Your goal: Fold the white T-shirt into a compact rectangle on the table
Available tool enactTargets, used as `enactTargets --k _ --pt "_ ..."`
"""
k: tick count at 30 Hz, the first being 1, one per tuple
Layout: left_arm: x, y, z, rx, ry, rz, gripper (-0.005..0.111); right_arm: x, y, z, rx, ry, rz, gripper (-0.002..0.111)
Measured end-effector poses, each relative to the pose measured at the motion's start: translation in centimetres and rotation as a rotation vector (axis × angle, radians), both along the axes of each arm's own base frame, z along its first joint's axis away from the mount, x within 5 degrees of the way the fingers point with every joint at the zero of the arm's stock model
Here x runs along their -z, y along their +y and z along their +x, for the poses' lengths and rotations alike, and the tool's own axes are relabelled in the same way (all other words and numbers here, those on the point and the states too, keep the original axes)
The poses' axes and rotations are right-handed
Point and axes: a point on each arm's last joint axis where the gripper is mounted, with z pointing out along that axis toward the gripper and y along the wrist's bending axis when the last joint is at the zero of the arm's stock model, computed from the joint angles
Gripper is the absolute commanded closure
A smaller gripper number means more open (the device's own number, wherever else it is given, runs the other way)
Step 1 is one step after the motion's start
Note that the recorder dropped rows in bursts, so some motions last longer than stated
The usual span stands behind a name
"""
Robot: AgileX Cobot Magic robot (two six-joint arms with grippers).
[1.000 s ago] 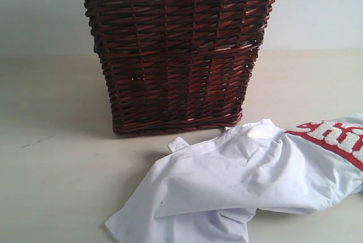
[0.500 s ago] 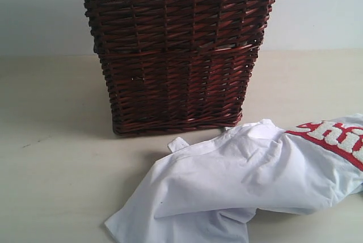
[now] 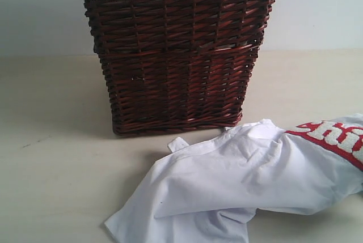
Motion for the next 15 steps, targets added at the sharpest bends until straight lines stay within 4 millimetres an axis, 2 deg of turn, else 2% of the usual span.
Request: enactTargets --k 6,8,10,13,15 --pt "0.0 0.0 0.0 0.0 0.0 0.0 0.107 2.2 -0.9 1.2 0.022 -0.032 -0.06 0.064" --pt "0.0 0.0 0.0 0.0 0.0 0.0 0.107 2.7 -1.1 1.4 0.03 -0.045 -0.076 0.068" --pt "0.0 0.0 0.0 0.0 0.0 0.0 0.107 2.8 -1.1 1.5 0.034 -0.048 -0.078 0.08" --pt "0.0 0.0 0.0 0.0 0.0 0.0 0.107 3.0 -1.1 1.6 0.039 -0.046 -0.076 0.106" --pt "0.0 0.0 0.0 0.0 0.0 0.0 0.107 3.0 -1.1 1.6 0.039 -0.044 -0.075 0.108"
